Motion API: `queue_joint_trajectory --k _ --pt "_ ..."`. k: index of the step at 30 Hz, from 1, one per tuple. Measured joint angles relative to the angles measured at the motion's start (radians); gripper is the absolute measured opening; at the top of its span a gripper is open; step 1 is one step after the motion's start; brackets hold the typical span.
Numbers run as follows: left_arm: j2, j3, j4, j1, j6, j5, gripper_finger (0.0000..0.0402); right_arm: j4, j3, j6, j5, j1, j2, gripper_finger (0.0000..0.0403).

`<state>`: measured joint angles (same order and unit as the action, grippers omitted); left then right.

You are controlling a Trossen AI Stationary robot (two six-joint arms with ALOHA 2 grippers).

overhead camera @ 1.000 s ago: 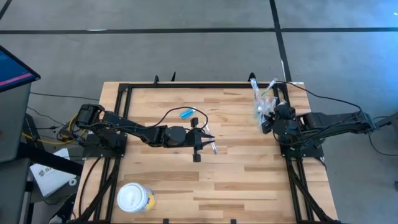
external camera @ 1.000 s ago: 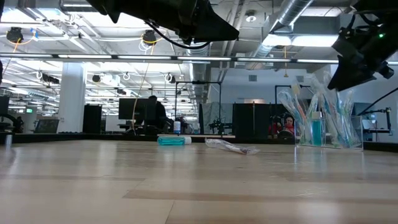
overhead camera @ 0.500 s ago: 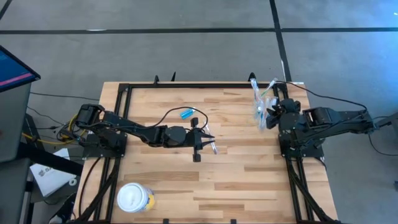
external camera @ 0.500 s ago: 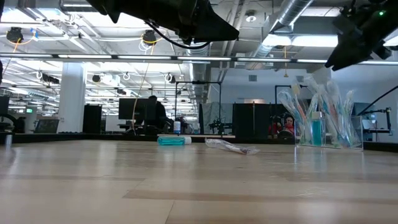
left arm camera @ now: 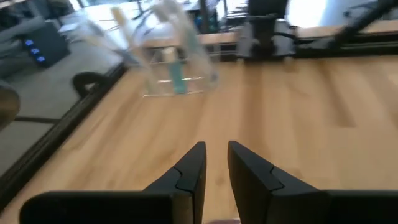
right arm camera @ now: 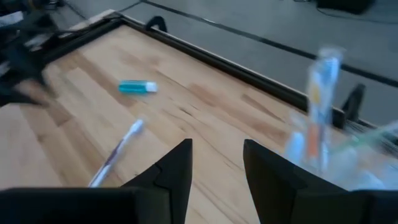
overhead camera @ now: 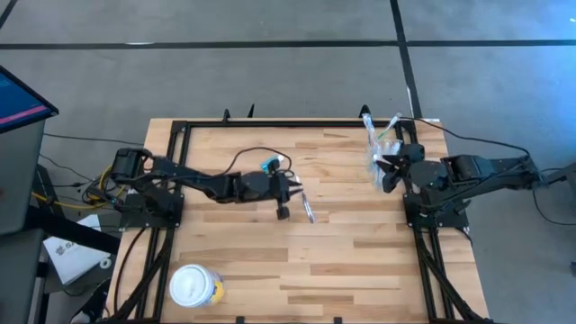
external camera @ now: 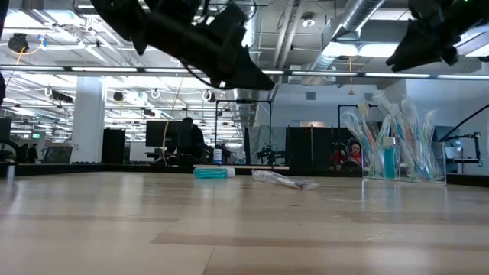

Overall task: Pick & Place toothbrushing station
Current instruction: Put the purple toothbrush into the transparent organizer

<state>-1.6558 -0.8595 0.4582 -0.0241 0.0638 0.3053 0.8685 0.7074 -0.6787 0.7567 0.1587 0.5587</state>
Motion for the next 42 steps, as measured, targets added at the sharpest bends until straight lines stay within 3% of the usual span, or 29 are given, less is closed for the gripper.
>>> queue_joint_trajectory --k 9,16,22,31,42 --pt "-0.031 0.0 0.008 0.112 0.065 -0.099 0.0063 -0.13 0.0 0.122 0.0 0.039 0.081 0.0134" --pt "-0.166 -0.05 0.01 0.148 0.132 -0.155 0.0066 -0.243 0.0 0.23 -0.044 0.038 0.184 0.0134" --pt "-0.262 -0.108 0.014 0.148 0.188 -0.155 0.011 -0.274 0.0 0.246 -0.106 0.038 0.232 0.0137" --pt "-0.275 -0.116 0.004 0.176 0.185 -0.162 0.0198 -0.275 -0.001 0.245 -0.108 0.053 0.263 0.0133" --pt "-0.312 -0.116 0.008 0.271 0.051 -0.322 0.0191 -0.281 0.0 0.245 -0.106 0.052 0.266 0.0129"
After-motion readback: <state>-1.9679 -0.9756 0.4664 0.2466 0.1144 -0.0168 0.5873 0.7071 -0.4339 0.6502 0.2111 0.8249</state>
